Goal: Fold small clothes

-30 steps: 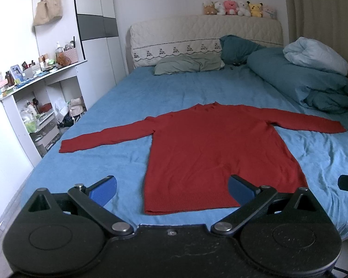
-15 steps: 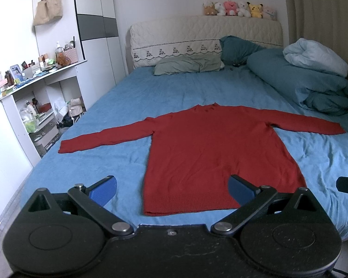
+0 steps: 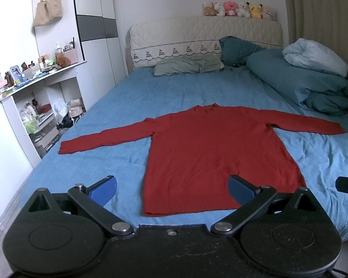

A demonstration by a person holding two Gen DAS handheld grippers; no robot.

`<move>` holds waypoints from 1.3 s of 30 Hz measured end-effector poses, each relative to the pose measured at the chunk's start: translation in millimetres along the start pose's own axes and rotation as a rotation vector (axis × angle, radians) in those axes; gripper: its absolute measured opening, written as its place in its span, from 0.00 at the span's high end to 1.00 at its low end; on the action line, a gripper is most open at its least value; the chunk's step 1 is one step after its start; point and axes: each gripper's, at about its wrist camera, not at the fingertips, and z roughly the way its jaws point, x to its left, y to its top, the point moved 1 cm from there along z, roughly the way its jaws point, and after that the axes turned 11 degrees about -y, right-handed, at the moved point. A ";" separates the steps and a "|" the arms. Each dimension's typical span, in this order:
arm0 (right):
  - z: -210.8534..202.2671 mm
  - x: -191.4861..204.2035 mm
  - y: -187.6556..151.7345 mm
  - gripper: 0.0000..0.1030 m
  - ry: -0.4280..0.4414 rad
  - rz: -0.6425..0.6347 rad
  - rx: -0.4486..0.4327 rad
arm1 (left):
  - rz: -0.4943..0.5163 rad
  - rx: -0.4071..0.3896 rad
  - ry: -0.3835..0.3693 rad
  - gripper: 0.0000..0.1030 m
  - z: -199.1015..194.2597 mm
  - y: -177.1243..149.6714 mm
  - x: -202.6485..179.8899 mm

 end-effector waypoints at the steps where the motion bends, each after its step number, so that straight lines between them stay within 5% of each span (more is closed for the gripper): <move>1: 0.0 0.0 0.0 0.00 0.001 0.000 0.000 | 0.001 0.000 0.001 0.00 -0.1 -0.1 -0.2; 32: -0.4 5.0 3.6 0.00 0.003 -0.006 -0.006 | -0.007 -0.004 -0.001 0.00 -2.7 -0.1 0.4; 39: 0.2 -13.3 19.8 0.00 -0.021 0.040 -0.013 | -0.005 -0.027 -0.020 0.00 1.1 23.0 -0.9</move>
